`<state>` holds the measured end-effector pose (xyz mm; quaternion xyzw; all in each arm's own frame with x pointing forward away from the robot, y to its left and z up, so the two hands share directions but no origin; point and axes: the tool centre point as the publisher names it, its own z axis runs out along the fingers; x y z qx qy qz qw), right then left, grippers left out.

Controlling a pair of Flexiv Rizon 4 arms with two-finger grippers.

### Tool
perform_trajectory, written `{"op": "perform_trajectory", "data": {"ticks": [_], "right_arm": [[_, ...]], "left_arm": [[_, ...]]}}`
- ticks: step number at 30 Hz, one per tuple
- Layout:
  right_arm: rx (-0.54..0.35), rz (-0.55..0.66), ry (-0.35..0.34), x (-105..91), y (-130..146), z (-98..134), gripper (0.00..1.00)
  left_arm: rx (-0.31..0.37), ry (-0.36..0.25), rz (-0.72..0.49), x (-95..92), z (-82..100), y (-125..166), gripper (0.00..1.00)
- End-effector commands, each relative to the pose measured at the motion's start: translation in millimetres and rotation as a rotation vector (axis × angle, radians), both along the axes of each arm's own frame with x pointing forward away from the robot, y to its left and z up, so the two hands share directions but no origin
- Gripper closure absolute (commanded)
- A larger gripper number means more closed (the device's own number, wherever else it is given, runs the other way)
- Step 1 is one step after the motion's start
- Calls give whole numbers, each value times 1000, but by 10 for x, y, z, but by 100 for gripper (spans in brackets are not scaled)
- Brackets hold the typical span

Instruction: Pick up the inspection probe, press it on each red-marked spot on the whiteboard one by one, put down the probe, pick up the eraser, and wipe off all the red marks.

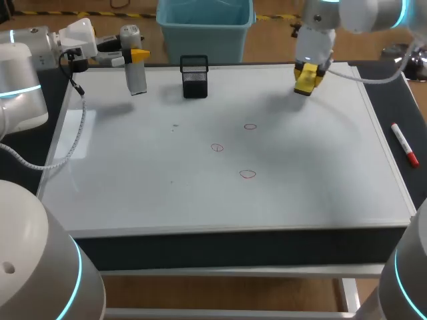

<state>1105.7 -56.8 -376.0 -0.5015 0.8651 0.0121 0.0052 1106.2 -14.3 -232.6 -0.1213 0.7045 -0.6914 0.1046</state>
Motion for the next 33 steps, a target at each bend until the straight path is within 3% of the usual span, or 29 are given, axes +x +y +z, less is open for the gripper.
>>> {"op": "perform_trajectory", "data": {"ticks": [1,18,33], "right_arm": [[-41,-16,-103,-279,-284,81,100],[-53,-106,-81,-618,-728,27,100],[-41,-118,-72,-640,-763,11,100]], "left_arm": [[0,-1,-1,0,6,3,100],[0,-1,-1,0,6,3,100],[0,-1,-1,0,6,3,100]]}}
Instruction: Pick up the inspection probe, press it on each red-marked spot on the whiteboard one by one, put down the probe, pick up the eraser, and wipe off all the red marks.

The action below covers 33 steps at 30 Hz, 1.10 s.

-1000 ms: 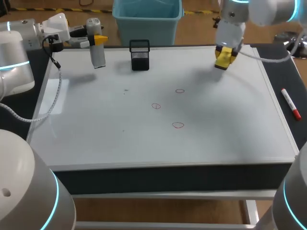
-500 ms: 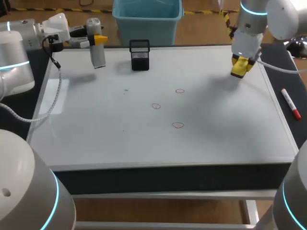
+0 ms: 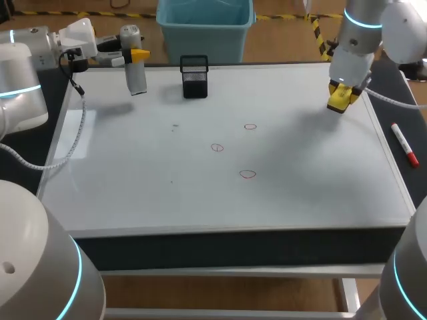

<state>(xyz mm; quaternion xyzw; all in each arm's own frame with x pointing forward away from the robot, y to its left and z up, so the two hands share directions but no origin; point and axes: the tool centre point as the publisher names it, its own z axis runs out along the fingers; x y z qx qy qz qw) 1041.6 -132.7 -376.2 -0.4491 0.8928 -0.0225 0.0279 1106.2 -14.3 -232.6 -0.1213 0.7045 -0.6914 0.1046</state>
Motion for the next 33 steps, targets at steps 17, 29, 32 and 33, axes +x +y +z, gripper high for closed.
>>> {"op": "perform_trajectory", "data": {"ticks": [17,29,32,33], "right_arm": [[-4,1,1,0,-4,12,100],[-4,1,1,0,-4,12,100],[-4,1,1,0,-4,12,100],[-4,1,1,0,-4,12,100]], "left_arm": [[0,-1,-1,0,6,3,100],[-55,-58,-120,-478,75,-554,100],[-71,-72,-181,-676,102,-758,100],[-75,-77,-209,-745,110,-828,100]]}}
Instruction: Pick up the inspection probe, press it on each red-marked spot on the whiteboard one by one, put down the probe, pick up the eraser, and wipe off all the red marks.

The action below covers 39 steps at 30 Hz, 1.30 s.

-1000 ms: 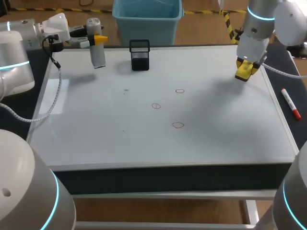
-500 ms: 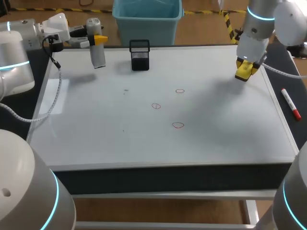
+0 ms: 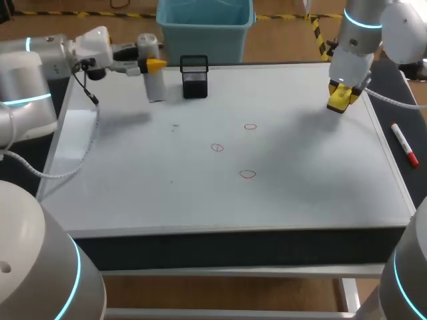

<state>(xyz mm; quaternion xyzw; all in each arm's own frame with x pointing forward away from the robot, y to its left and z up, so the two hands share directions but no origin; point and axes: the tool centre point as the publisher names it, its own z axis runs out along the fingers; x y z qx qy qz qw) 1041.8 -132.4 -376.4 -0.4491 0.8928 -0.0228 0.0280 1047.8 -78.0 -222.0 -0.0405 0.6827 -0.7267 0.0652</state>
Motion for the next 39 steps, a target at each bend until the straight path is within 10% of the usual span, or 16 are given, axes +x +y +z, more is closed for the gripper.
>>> {"op": "perform_trajectory", "data": {"ticks": [1,21,39], "right_arm": [[-3,1,1,-2,-7,14,100],[-3,1,1,-2,-7,14,100],[-3,1,1,-2,-7,14,100]], "left_arm": [[-9,-13,-53,-225,12,-245,100],[-82,30,-267,-1114,-76,-911,100],[-83,67,-368,-1436,-246,-1282,100]]}}
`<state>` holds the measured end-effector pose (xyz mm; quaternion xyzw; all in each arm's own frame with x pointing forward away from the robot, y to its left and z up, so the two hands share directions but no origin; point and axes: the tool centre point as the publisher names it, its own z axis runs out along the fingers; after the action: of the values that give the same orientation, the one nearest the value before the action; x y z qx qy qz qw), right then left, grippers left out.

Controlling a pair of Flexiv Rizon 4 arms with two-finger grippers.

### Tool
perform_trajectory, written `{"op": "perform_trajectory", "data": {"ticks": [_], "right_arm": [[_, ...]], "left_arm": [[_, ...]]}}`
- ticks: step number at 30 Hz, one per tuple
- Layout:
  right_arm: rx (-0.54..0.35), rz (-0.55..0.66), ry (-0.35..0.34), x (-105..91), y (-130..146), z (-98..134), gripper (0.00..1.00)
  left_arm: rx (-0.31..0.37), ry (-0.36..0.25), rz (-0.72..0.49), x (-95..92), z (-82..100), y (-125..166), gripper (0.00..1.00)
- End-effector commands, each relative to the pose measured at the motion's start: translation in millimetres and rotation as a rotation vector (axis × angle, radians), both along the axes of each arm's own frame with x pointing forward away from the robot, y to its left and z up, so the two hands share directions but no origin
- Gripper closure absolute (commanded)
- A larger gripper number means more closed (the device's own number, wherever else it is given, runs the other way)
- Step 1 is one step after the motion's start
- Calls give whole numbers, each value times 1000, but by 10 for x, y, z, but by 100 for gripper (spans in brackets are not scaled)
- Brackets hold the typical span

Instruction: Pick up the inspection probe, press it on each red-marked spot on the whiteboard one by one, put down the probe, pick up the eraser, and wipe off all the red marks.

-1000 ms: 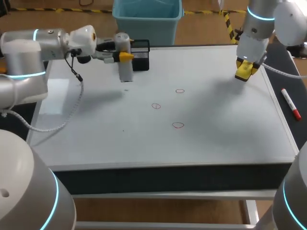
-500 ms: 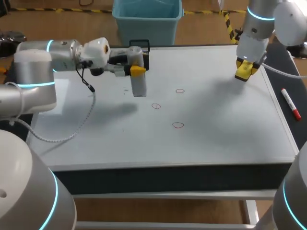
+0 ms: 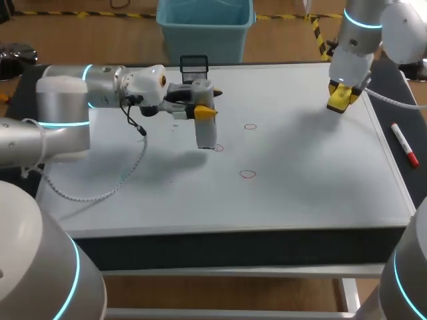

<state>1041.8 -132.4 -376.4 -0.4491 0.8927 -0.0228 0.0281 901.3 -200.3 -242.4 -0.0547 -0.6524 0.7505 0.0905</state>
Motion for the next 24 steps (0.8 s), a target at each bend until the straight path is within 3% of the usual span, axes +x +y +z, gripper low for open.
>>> {"op": "perform_trajectory", "data": {"ticks": [1,24], "right_arm": [[-3,1,1,-1,-7,14,100],[-3,1,1,-1,-7,14,100]], "left_arm": [[-14,1,-19,24,-56,-73,100],[1,6,-24,98,-315,-153,100]]}}
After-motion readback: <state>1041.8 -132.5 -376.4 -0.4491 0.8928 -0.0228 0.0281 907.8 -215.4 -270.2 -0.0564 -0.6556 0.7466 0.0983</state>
